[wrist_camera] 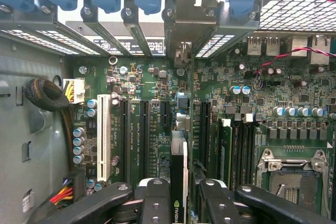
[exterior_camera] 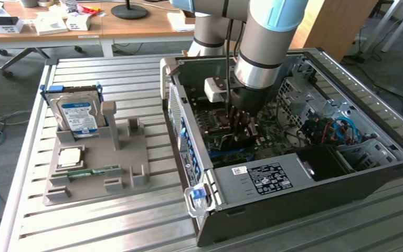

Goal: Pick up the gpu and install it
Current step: 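Insert the gpu into the slot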

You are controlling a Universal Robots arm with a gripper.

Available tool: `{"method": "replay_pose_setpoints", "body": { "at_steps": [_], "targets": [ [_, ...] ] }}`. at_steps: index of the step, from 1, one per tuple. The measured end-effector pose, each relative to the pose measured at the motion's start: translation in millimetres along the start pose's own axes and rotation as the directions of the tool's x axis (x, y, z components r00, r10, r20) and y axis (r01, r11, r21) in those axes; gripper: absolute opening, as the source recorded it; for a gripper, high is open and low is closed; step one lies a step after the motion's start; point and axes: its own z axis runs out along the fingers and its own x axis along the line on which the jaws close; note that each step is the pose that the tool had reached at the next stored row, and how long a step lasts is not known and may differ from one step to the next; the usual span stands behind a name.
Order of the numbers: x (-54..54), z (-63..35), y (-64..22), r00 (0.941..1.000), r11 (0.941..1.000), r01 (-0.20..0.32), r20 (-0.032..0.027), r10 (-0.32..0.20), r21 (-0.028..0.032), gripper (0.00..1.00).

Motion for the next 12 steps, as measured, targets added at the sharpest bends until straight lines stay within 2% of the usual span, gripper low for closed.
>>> {"method": "replay_pose_setpoints", "body": {
  "at_steps": [11,12],
  "targets": [
    [0.0,-1.2,0.0,1.0000,1.0000,0.000,0.0003,0.000,0.0002,0.26],
    [-0.2,-1.1,-0.1,1.0000,1.0000,0.000,0.0018,0.000,0.0008,0.26]
  ]
}}
